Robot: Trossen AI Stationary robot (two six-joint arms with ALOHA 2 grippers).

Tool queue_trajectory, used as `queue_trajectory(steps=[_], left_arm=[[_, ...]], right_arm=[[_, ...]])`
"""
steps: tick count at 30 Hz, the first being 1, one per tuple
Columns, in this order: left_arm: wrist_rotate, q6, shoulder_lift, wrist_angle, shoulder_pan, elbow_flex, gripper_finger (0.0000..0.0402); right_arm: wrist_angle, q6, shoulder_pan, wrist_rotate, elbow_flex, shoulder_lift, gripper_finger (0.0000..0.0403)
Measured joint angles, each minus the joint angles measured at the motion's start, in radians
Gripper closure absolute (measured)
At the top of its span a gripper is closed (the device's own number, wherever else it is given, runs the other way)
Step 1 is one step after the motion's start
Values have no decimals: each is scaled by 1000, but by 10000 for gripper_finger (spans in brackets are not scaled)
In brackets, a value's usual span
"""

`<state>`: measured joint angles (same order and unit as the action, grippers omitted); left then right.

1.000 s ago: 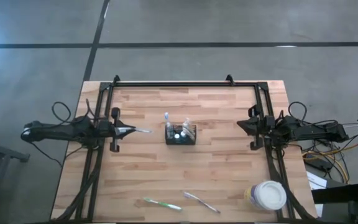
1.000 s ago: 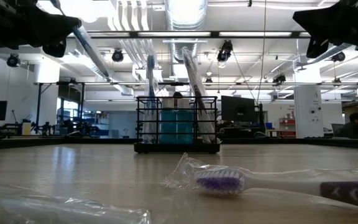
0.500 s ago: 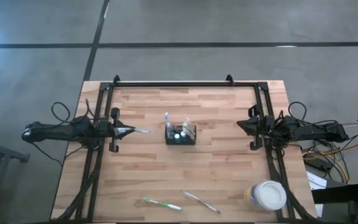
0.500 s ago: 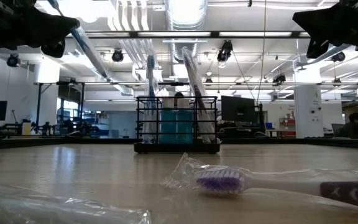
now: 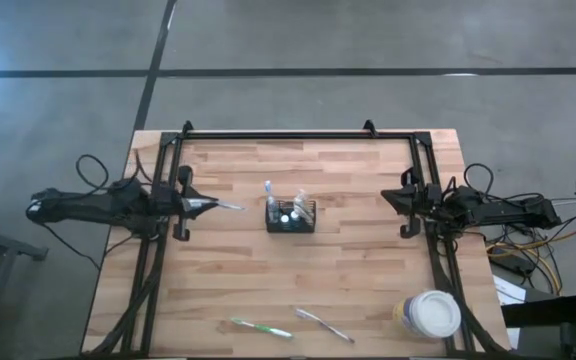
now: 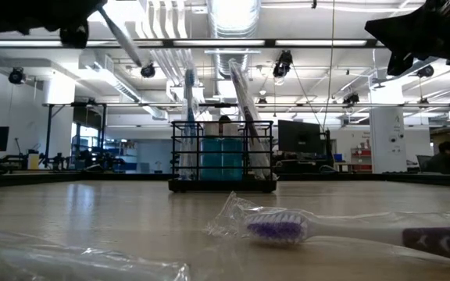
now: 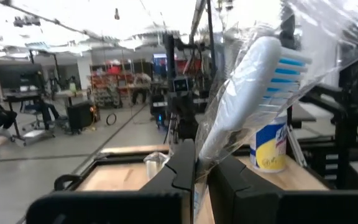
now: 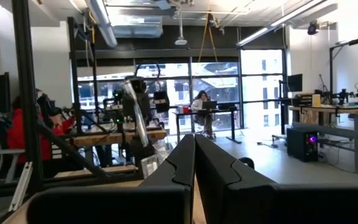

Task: Pick & Place toothbrushing station
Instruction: Put the blue toothbrush into the black mesh organizer

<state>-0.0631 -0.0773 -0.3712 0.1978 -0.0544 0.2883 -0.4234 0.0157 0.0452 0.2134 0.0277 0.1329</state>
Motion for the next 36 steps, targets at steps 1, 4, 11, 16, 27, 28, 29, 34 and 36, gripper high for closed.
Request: queue_trajectory(steps=[1,4,11,16,27,28,29,34,36], left_arm=[[2,-7,-42,0,0,23,381],[39,-27,-166,11,0,73,381],[73,-33,-422,94,1,151,381],[78,-57,-543,139,5,196,381],[73,-63,-719,140,57,251,381],[73,-58,-727,144,65,255,381],[73,-48,-736,150,73,258,381],[73,6,-783,143,110,261,381],[73,21,-804,146,120,262,381]], right_arm=[[0,0,0,0,0,0,394],[0,0,0,0,0,0,394],[-1,0,0,0,0,0,394],[-1,0,0,0,0,3,394],[0,0,0,-1,0,14,394],[0,0,0,-1,0,15,394],[0,0,0,-1,0,15,394],[0,0,0,-1,0,14,394],[0,0,0,-1,0,14,394]])
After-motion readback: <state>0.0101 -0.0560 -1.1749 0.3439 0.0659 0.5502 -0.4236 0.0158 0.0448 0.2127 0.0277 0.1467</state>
